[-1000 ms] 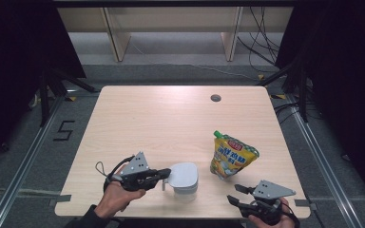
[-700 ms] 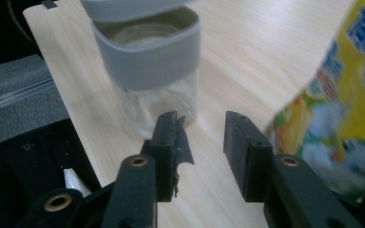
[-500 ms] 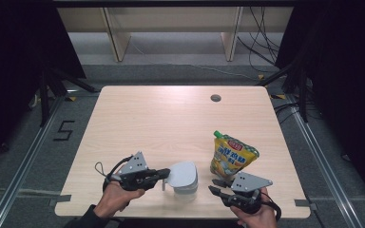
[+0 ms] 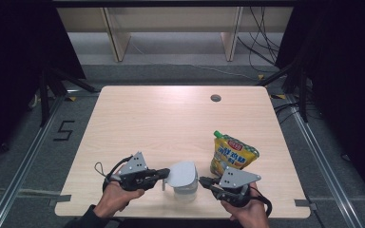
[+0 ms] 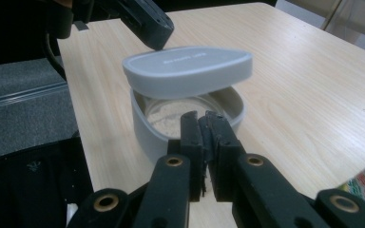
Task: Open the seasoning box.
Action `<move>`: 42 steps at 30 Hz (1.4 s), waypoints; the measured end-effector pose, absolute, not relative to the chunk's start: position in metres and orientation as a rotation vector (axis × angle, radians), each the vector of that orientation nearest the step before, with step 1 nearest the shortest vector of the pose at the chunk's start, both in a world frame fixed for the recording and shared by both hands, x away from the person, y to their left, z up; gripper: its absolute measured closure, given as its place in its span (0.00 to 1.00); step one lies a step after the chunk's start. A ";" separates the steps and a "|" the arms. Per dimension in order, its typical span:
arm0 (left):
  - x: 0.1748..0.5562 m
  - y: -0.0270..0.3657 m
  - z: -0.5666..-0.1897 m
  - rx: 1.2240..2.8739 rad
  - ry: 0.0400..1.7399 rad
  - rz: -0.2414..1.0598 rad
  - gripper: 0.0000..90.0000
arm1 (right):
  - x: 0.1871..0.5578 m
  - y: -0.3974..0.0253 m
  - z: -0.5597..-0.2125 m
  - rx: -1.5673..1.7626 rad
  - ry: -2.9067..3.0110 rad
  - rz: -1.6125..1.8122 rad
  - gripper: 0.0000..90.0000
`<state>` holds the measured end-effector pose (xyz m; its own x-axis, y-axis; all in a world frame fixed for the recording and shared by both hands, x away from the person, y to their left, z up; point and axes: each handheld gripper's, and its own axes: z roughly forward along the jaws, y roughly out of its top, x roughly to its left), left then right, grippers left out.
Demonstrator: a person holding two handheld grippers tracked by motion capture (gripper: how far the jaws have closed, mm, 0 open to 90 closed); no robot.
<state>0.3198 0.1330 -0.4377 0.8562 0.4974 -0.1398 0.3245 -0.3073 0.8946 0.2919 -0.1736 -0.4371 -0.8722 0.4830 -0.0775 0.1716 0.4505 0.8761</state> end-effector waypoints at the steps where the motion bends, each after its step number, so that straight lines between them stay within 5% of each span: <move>1: 0.320 0.133 -0.438 1.921 0.609 0.195 0.98 | 0.292 -0.172 -0.437 0.555 2.393 1.396 0.97; 11: 0.321 0.138 -0.439 1.914 0.622 0.201 0.92 | 0.293 -0.164 -0.434 0.526 2.407 1.400 0.97; 26: 0.296 0.168 -0.461 1.958 0.699 0.218 0.51 | 0.292 -0.154 -0.427 0.506 2.380 1.415 0.97; 42: 0.286 0.183 -0.475 1.987 0.694 0.270 0.42 | 0.292 -0.141 -0.424 0.498 2.381 1.415 0.96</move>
<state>0.2857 0.1835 -0.4750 0.8124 0.5750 -0.0967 0.3577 -0.3605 0.8615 0.2919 -0.1413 -0.4238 -0.8857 0.4536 -0.0992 0.1297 0.4469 0.8852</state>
